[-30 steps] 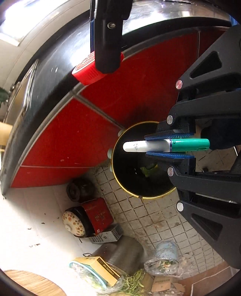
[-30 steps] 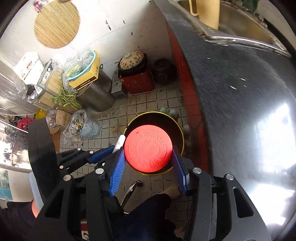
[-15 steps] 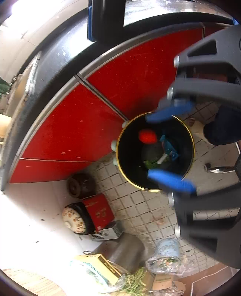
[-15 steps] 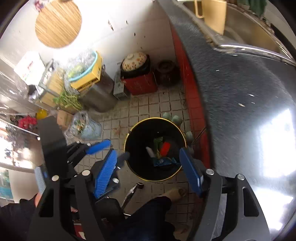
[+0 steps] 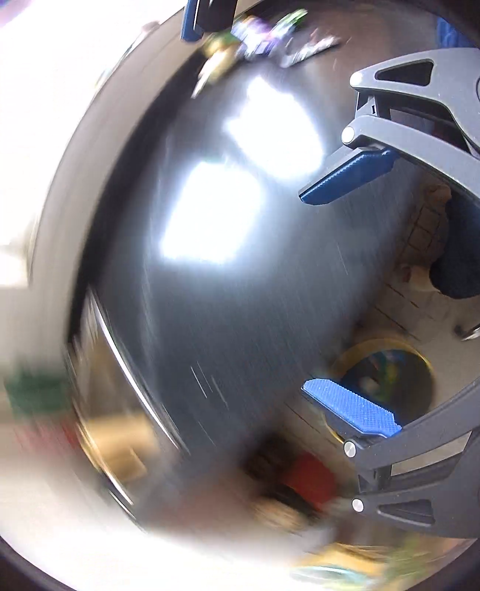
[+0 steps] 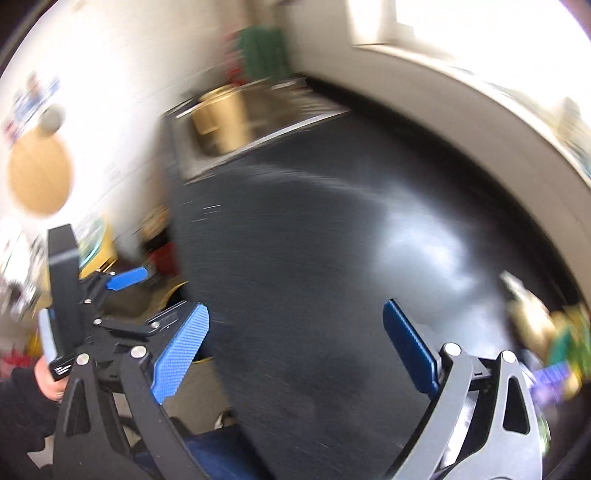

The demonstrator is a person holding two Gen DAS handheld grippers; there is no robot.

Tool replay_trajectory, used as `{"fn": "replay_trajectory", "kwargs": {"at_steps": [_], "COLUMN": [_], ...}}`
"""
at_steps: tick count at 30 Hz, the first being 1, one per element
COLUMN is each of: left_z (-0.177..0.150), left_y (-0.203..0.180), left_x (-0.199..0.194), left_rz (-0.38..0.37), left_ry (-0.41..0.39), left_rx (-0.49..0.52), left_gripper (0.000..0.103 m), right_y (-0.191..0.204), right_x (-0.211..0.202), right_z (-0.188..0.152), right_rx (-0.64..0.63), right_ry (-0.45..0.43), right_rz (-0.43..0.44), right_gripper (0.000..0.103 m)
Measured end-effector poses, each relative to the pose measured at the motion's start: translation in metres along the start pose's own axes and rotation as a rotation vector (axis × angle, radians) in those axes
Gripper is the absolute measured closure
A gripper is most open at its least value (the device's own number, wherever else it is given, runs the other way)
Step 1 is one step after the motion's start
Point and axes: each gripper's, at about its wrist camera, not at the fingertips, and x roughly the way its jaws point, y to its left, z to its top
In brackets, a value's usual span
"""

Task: Collect trash
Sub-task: 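Return both tools over the counter trash, then grasp the blue toothpaste tube with the left tool while the right tool grasps the pale green piece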

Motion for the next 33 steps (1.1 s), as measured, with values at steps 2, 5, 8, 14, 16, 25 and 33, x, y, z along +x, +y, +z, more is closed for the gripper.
{"fn": "replay_trajectory", "kwargs": {"at_steps": [2, 5, 8, 14, 16, 25, 33], "left_z": [0.020, 0.038, 0.044, 0.031, 0.026, 0.021, 0.016], "left_y": [-0.060, -0.146, -0.222, -0.319, -0.337, -0.357, -0.376], "left_x": [0.001, 0.000, -0.006, -0.004, 0.004, 0.059, 0.112], "left_rz": [-0.086, -0.218, -0.314, -0.395, -0.400, -0.385, -0.386], "left_ry": [-0.020, -0.035, -0.056, -0.045, -0.026, 0.068, 0.164], "left_rx": [0.135, 0.301, 0.462, 0.674, 0.726, 0.877, 0.949], "left_gripper": [0.011, 0.011, 0.011, 0.011, 0.011, 0.011, 0.011], "right_y": [-0.037, -0.096, -0.142, -0.204, -0.216, -0.254, -0.291], "right_x": [-0.023, -0.061, -0.095, -0.146, -0.153, -0.135, -0.077], "right_z": [-0.019, -0.055, -0.097, -0.171, -0.187, -0.217, -0.227], "right_rx": [0.083, 0.222, 0.333, 0.506, 0.526, 0.513, 0.399], "right_ry": [-0.028, -0.068, -0.101, -0.126, -0.120, -0.030, 0.102], "right_rz": [-0.058, -0.143, -0.227, -0.322, -0.328, -0.318, -0.329], "right_gripper": [0.011, 0.011, 0.011, 0.011, 0.011, 0.011, 0.011]}}
